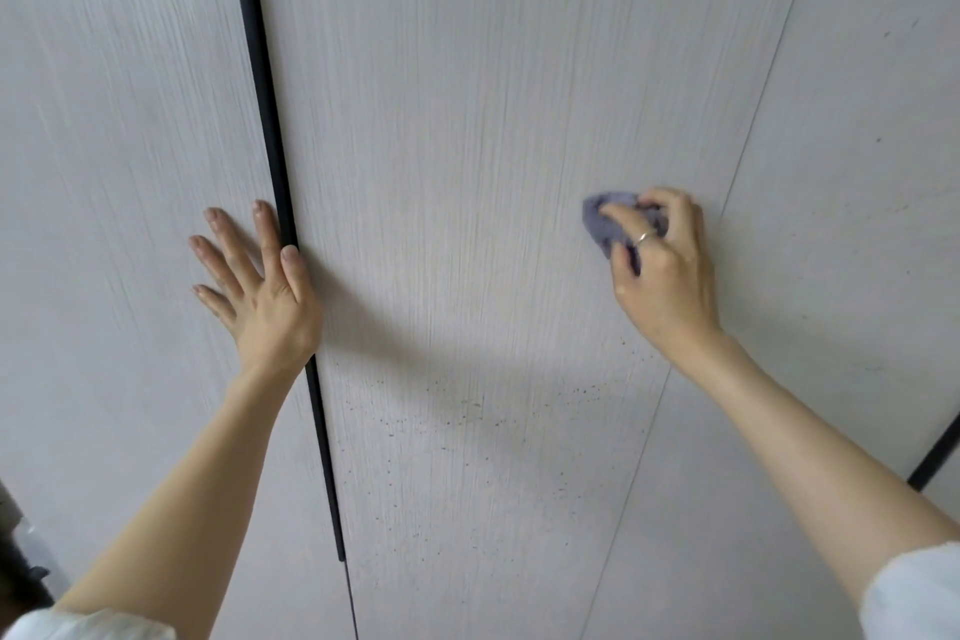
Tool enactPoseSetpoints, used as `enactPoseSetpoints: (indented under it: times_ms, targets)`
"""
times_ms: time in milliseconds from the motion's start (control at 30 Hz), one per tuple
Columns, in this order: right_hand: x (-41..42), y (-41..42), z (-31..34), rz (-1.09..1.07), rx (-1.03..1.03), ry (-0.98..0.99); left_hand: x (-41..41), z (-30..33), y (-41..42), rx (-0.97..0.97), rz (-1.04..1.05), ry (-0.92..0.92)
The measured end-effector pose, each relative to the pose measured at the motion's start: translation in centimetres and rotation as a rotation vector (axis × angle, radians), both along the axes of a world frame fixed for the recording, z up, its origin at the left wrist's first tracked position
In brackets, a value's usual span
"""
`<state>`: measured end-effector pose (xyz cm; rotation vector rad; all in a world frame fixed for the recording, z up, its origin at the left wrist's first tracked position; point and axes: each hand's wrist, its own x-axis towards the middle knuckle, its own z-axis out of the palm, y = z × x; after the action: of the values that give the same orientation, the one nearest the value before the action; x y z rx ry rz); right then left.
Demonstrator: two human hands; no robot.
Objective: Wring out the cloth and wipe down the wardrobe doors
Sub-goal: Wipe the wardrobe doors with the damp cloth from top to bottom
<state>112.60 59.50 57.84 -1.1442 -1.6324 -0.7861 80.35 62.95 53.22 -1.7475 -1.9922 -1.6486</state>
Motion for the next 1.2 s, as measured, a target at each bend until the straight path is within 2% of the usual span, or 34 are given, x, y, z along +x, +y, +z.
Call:
enactPoseSetpoints:
  times_ms: [67,167,267,333,433,600,700,767,833,933,1000,1100,1200]
  targets:
    - [0.2,0.6,0.6,-0.014,0.040,0.043,0.0,0.0,0.0,-0.005,0.002,0.005]
    - [0.6,0.6,-4.0,0.031,0.030,0.052,0.0,0.0,0.0,-0.015,0.005,0.010]
    - [1.8,-0.5,-11.7,0.018,-0.102,-0.076,-0.1,0.0,-0.1,-0.014,0.001,0.018]
    - [2.8,-1.2,-14.1,0.002,-0.214,-0.190,-0.1,-0.1,-0.1,-0.012,-0.006,0.019]
    - [3.4,-0.7,-10.1,-0.006,-0.172,-0.213,-0.1,-0.2,0.0,-0.006,-0.009,0.015]
    - [2.7,0.5,0.8,-0.087,0.036,0.049,0.0,-0.3,0.0,-0.001,0.003,0.006]
    - [2.1,0.6,0.7,-0.073,0.101,0.148,0.0,-0.3,-0.1,0.001,-0.002,0.011]
    - [2.0,0.6,-3.1,-0.056,0.114,0.165,-0.1,-0.5,-0.2,-0.002,-0.007,0.015]
    - [2.3,0.1,-8.6,-0.040,0.045,0.163,-0.2,-0.8,-0.3,-0.004,-0.010,0.025]
    - [2.4,-1.6,-16.7,-0.033,-0.244,0.181,-0.2,-1.4,-0.2,-0.016,0.004,0.034]
    - [2.5,-2.6,-19.5,-0.027,-0.409,0.180,-0.1,-1.8,-0.2,-0.021,0.007,0.027]
    - [3.2,-2.8,-18.7,-0.038,-0.473,0.122,-0.1,-3.4,-0.4,-0.042,-0.003,0.020]
    - [3.5,-2.2,-14.8,-0.030,-0.346,0.160,0.0,-4.9,-0.6,-0.063,-0.009,0.007]
